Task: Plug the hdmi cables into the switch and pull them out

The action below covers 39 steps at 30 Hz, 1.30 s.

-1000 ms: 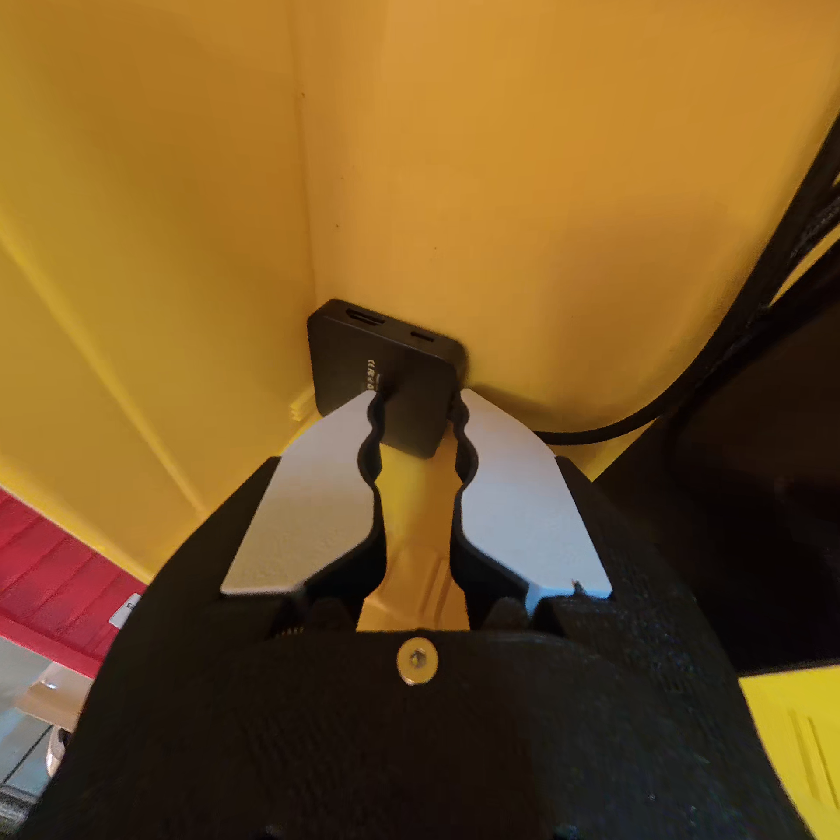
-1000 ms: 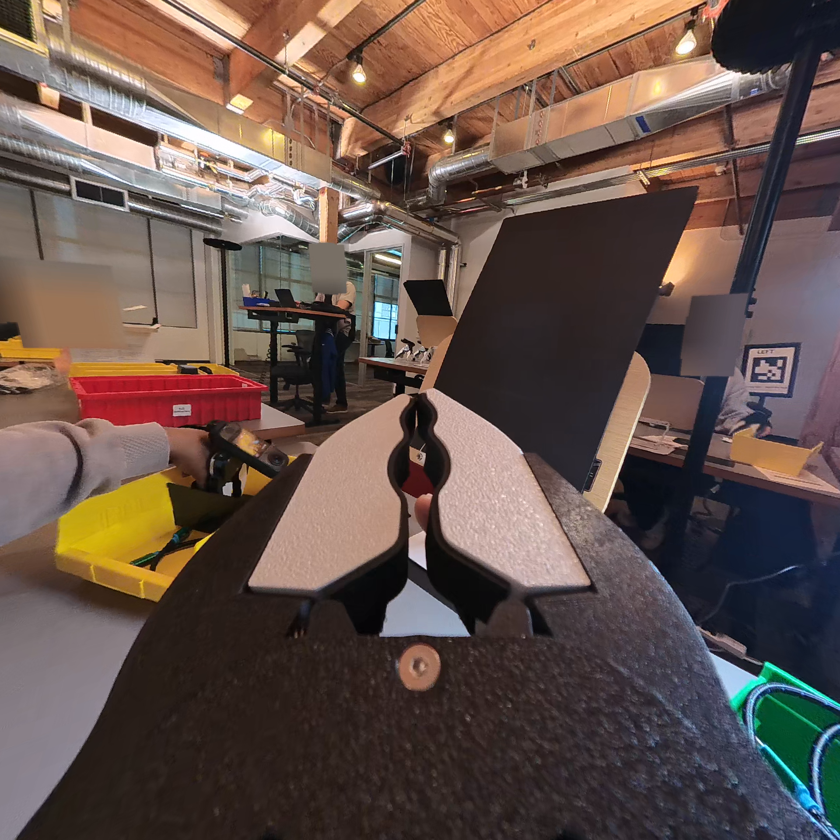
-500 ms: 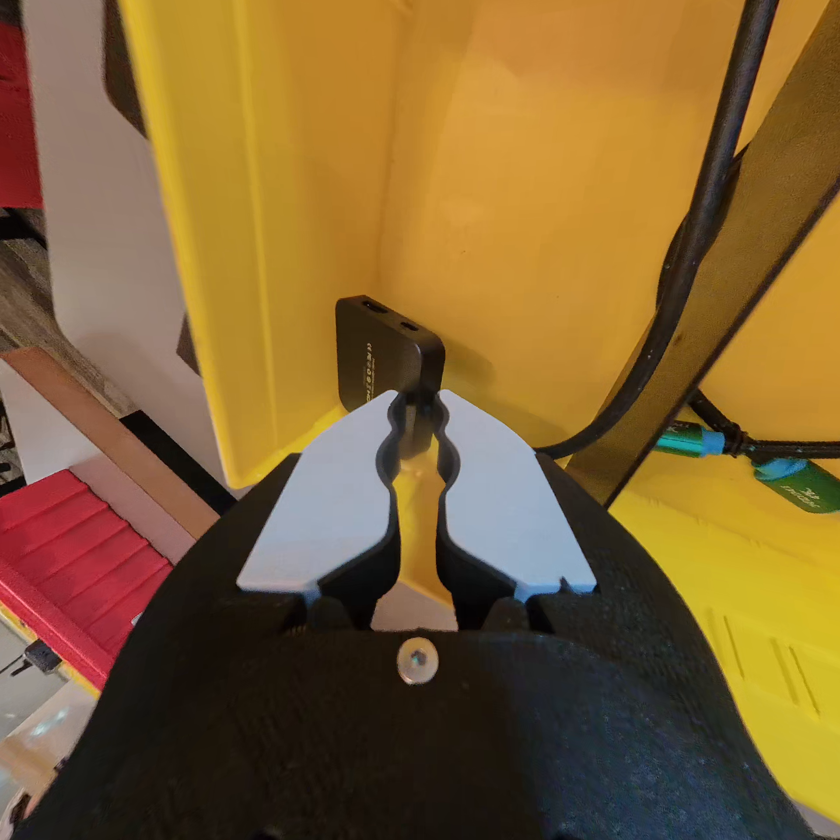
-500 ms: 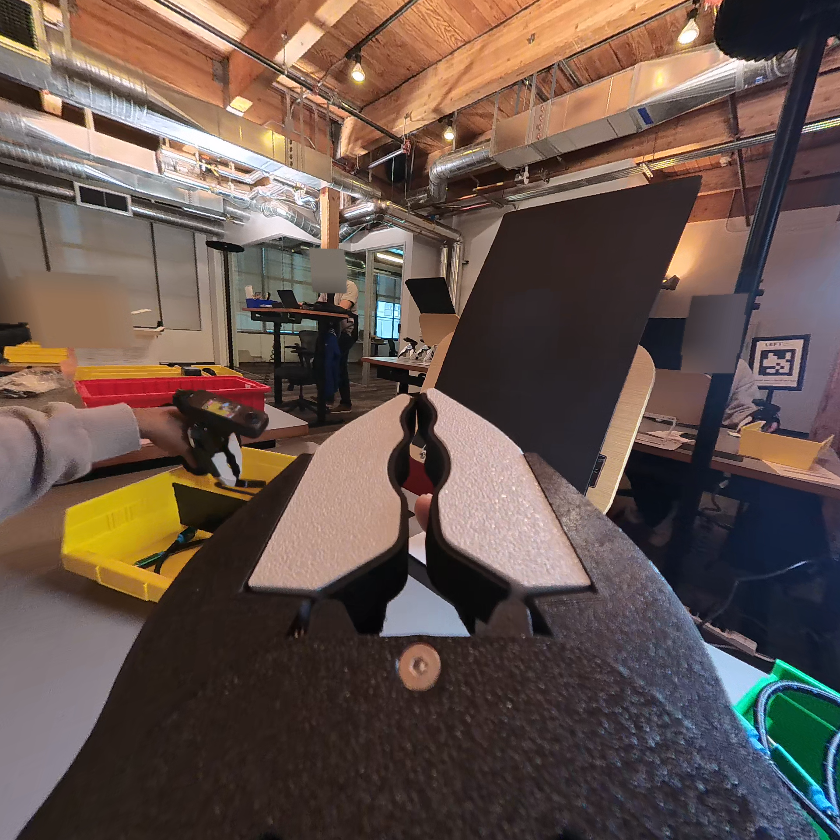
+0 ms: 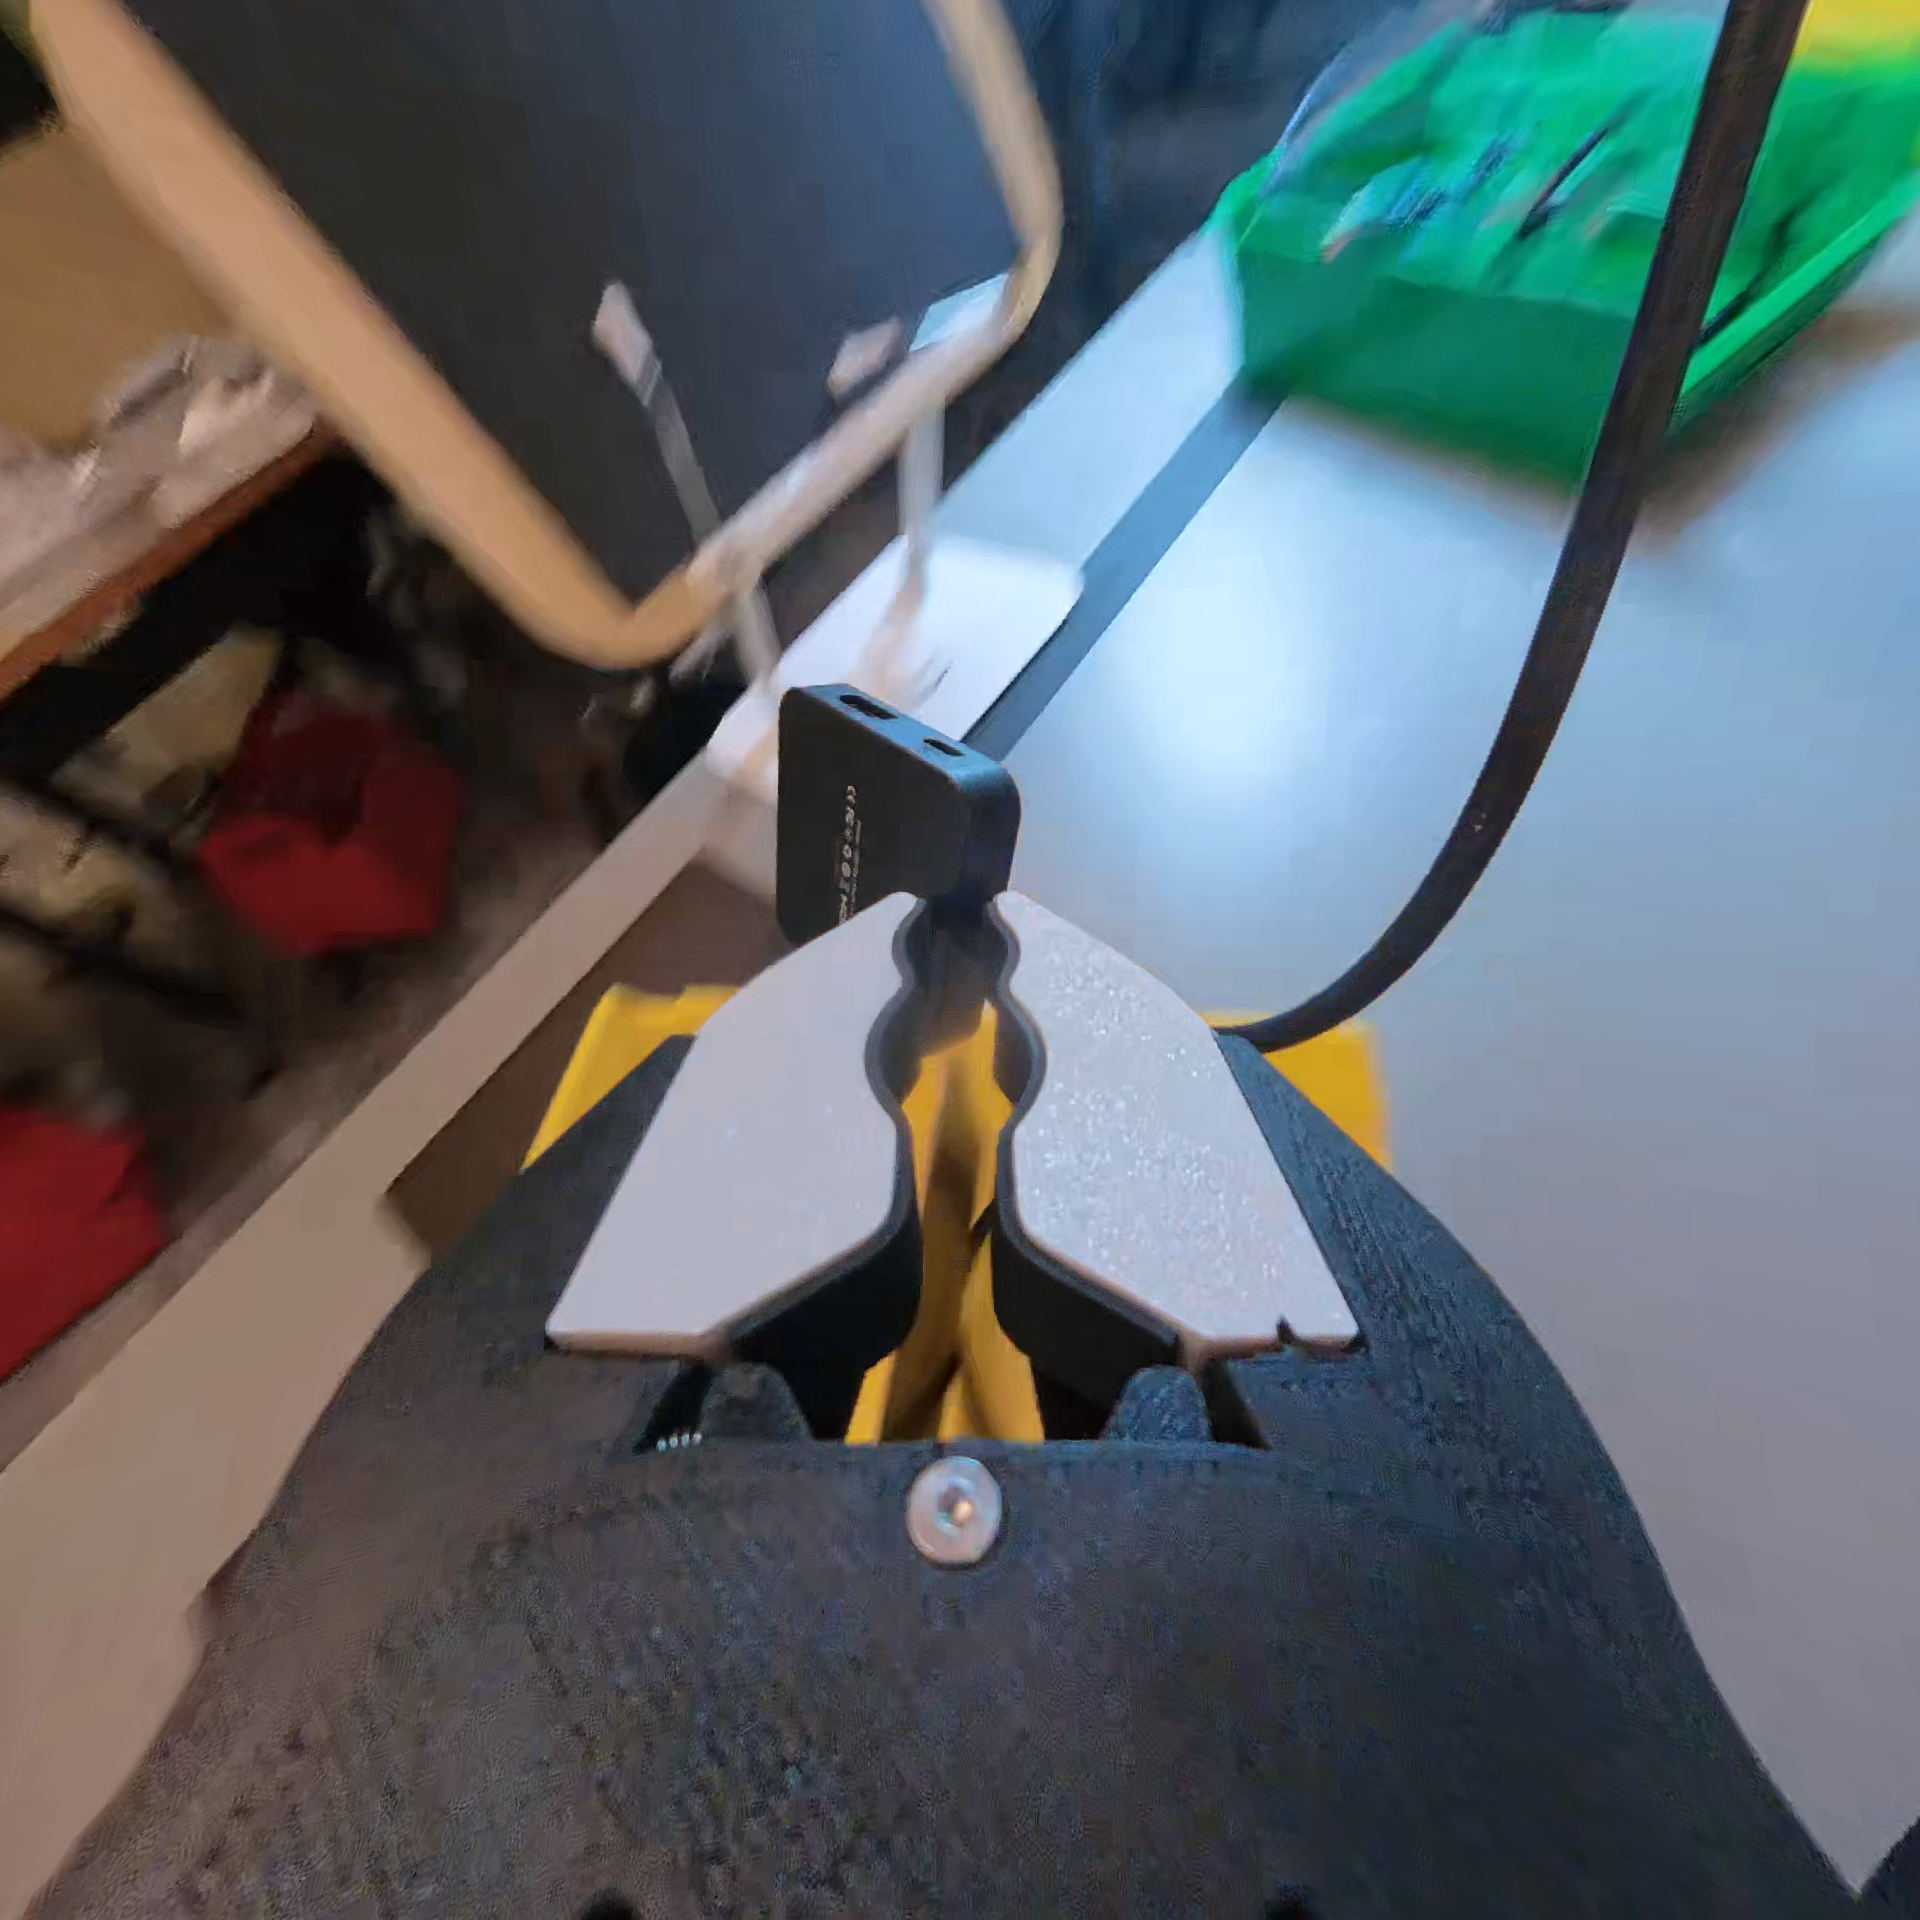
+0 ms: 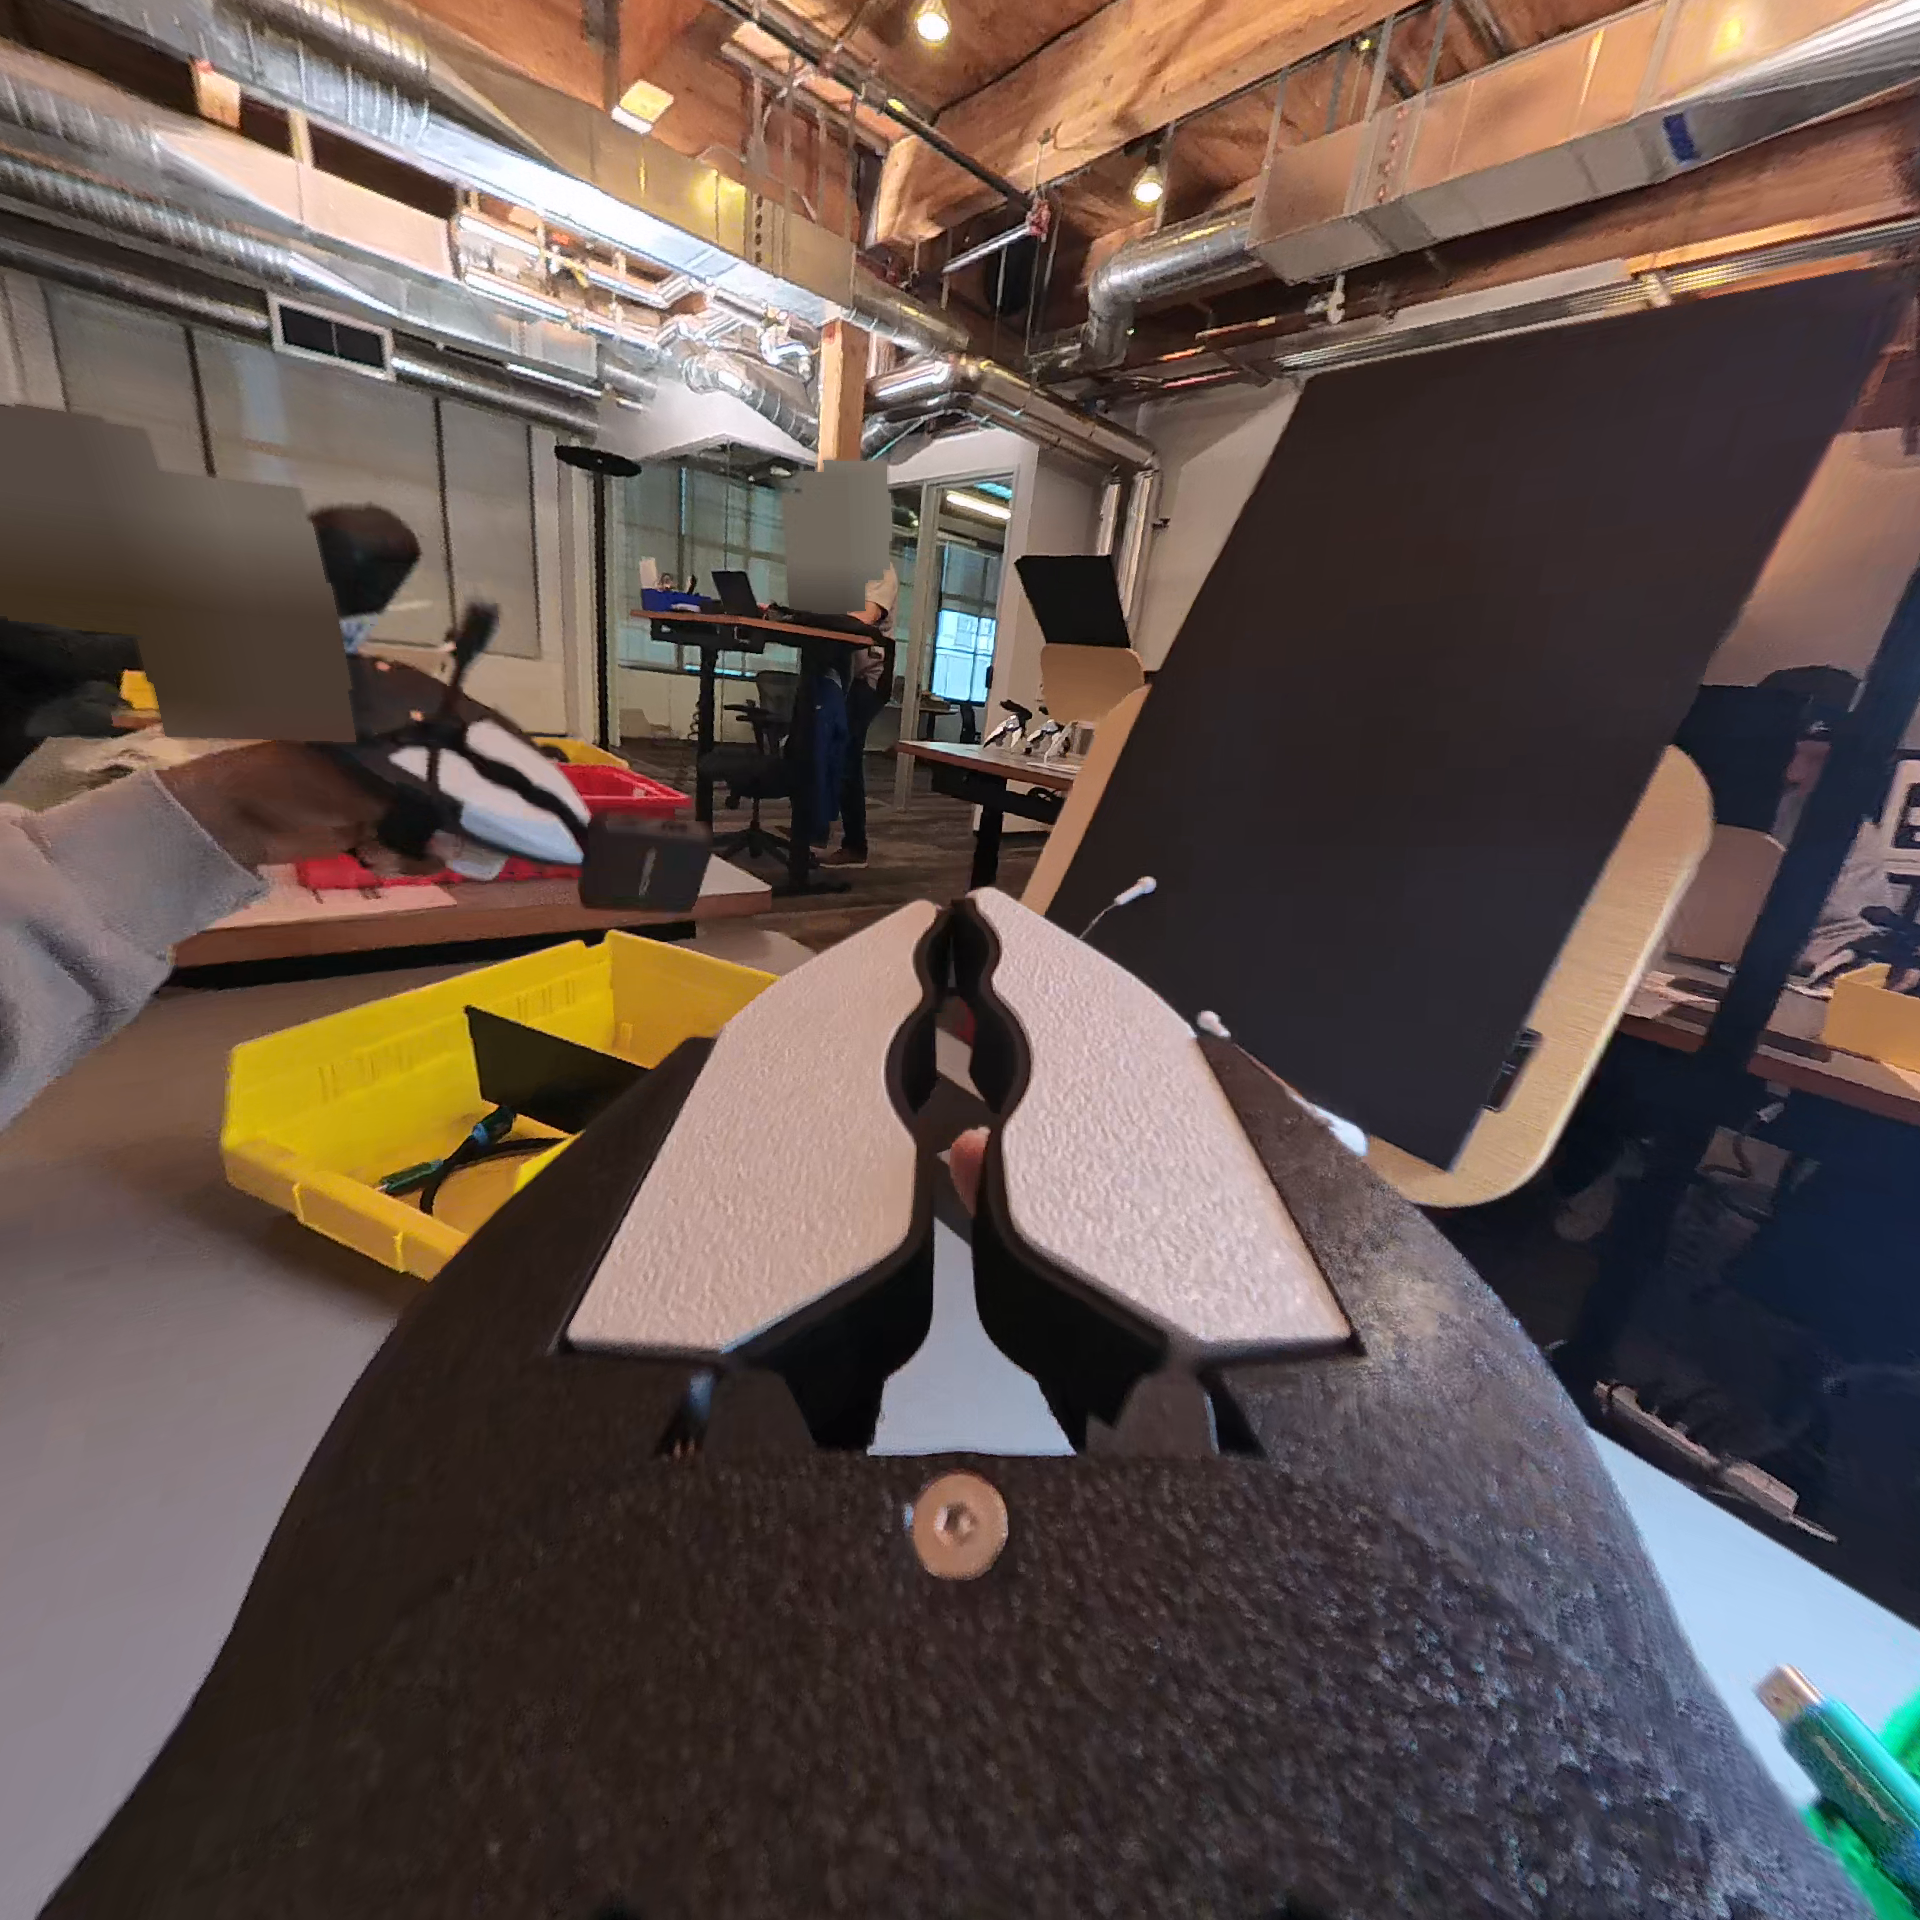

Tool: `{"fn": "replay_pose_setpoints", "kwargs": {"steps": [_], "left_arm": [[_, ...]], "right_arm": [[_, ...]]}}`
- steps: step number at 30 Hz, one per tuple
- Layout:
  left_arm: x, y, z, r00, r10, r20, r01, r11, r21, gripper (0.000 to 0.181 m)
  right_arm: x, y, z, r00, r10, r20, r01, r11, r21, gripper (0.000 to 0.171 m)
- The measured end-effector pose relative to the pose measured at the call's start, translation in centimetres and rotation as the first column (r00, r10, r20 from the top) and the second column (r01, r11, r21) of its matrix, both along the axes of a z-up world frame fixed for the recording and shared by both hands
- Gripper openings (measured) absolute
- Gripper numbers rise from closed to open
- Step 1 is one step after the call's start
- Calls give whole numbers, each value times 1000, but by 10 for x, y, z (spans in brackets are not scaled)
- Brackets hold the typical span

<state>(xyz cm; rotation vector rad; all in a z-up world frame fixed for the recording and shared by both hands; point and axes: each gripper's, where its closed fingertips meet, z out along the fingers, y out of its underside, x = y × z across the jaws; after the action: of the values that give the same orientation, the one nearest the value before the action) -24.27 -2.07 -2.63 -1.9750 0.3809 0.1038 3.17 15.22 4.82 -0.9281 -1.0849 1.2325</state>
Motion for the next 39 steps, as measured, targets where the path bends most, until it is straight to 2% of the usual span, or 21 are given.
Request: {"fn": "replay_pose_setpoints", "kwargs": {"steps": [3, 8, 10, 13, 15, 17, 19, 21, 23, 28, 31, 33, 35, 37, 38, 39], "left_arm": [[66, 8, 35, 964, -238, 121, 209, 955, 211, 9], [161, 7, 65, 790, -597, 139, 506, 763, 402, 9], [185, 2, 70, 704, -696, 140, 573, 673, 467, 9], [210, 0, 63, 609, -779, 147, 638, 592, 492, 9], [220, -1, 55, 564, -809, 166, 660, 562, 498, 9], [227, 1, 47, 532, -823, 197, 675, 553, 489, 9], [229, -3, 48, 498, -839, 219, 672, 533, 514, 8], [223, 3, 48, 567, -802, 187, 638, 571, 517, 0], [220, 1, 52, 605, -781, 152, 615, 580, 534, 0], [213, 1, 58, 738, -674, 26, 574, 648, 501, 14], [194, -2, 79, 838, -544, -50, 475, 681, 558, 18], [183, -12, 96, 877, -473, -83, 420, 672, 610, 18], [182, -22, 103, 886, -449, -114, 415, 661, 625, 18], [184, -22, 98, 889, -428, -159, 432, 676, 596, 20], [185, -19, 94, 895, -400, -197, 436, 689, 579, 20], [187, -15, 90, 895, -372, -246, 445, 696, 564, 19]], "right_arm": [[-18, -25, -12, 996, 77, 36, -79, 994, 69, 6], [-40, -76, -28, 966, 248, 67, -255, 956, 145, 37], [-45, -94, -32, 937, 342, 74, -348, 931, 107, 49], [-52, -120, -37, 886, 459, 66, -462, 886, 44, 61], [-52, -137, -33, 839, 543, 15, -543, 840, -11, 59], [-49, -148, -29, 812, 583, -29, -584, 812, -20, 35], [-41, -152, -26, 785, 618, -41, -619, 785, -14, 26], [-31, -151, -21, 762, 646, -40, -647, 763, -12, 18], [-22, -148, -14, 751, 657, -58, -659, 752, -9, 16], [-5, -139, 2, 745, 660, -102, -663, 749, 3, 15], [-1, -124, 15, 758, 636, -146, -650, 754, -91, 14], [0, -111, 22, 756, 626, -190, -654, 728, -205, 14], [4, -104, 32, 706, 653, -274, -707, 629, -323, 14], [12, -105, 44, 614, 687, -387, -786, 487, -381, 14], [12, -106, 48, 596, 687, -416, -798, 449, -403, 14], [8, -107, 48, 610, 675, -415, -785, 444, -432, 14]]}}
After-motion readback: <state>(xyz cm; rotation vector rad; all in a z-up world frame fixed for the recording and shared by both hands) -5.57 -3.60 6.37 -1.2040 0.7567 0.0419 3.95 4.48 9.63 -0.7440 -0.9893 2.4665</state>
